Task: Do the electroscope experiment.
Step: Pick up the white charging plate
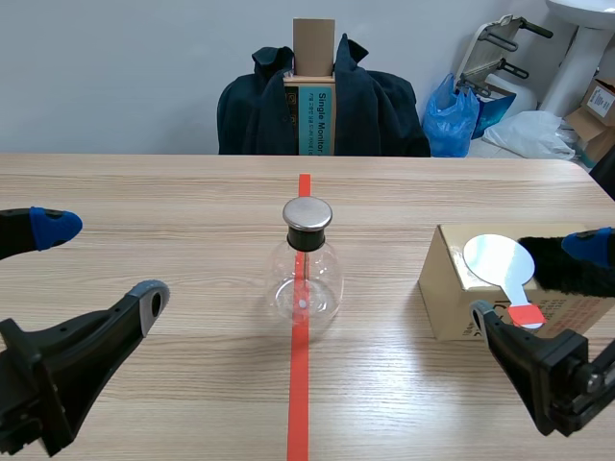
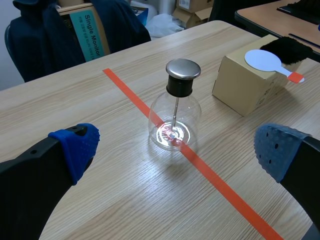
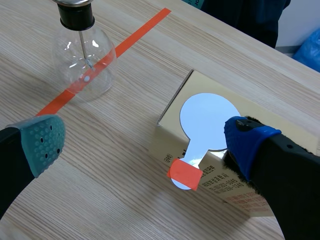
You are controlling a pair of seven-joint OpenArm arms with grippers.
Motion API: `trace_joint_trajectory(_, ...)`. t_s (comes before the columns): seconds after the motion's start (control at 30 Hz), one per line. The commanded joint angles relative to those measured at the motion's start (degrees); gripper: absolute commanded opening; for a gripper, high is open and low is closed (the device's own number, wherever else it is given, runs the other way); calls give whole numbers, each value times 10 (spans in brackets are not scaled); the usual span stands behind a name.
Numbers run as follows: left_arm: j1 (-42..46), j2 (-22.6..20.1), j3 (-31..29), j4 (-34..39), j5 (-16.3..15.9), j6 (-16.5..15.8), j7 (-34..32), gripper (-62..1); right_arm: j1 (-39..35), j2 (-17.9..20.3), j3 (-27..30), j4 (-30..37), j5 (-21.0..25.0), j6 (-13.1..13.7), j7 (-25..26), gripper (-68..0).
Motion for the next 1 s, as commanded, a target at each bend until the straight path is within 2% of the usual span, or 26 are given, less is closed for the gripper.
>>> trace_joint_trajectory(0.0, 1, 3, 3, 4, -5, -1, -8, 14, 5, 0, 2, 5, 0, 0, 7, 4)
trace_joint_trajectory(0.17, 1, 3, 3, 4, -5, -1, -8, 14, 5, 0, 2, 5, -7, 0, 7, 4)
trace_joint_trajectory(0.27, 1, 3, 3, 4, -5, -1, -8, 14, 5, 0, 2, 5, -53, 0, 9, 4)
trace_joint_trajectory(0.4, 1, 3, 3, 4, -5, -1, -8, 14, 0, -1, 2, 5, -184, 0, 9, 4)
trace_joint_trajectory(0.57, 1, 3, 3, 4, -3, -1, -8, 14, -33, -25, 2, 5, -414, -5, 11, 4)
trace_joint_trajectory(0.63, 1, 3, 3, 4, -3, -1, -8, 14, -49, -47, 2, 5, -502, -25, 11, 4)
trace_joint_trajectory(0.73, 1, 3, 3, 4, -3, -1, -8, 14, -70, -82, 2, 1, -615, -76, 10, 4)
trace_joint_trajectory(0.87, 1, 3, 3, 4, -3, -1, -8, 14, -71, -122, 2, -28, -705, -184, 18, 4)
trace_joint_trajectory(0.97, 1, 3, 3, 4, -3, -1, -8, 14, -56, -133, -1, -60, -744, -255, 29, 4)
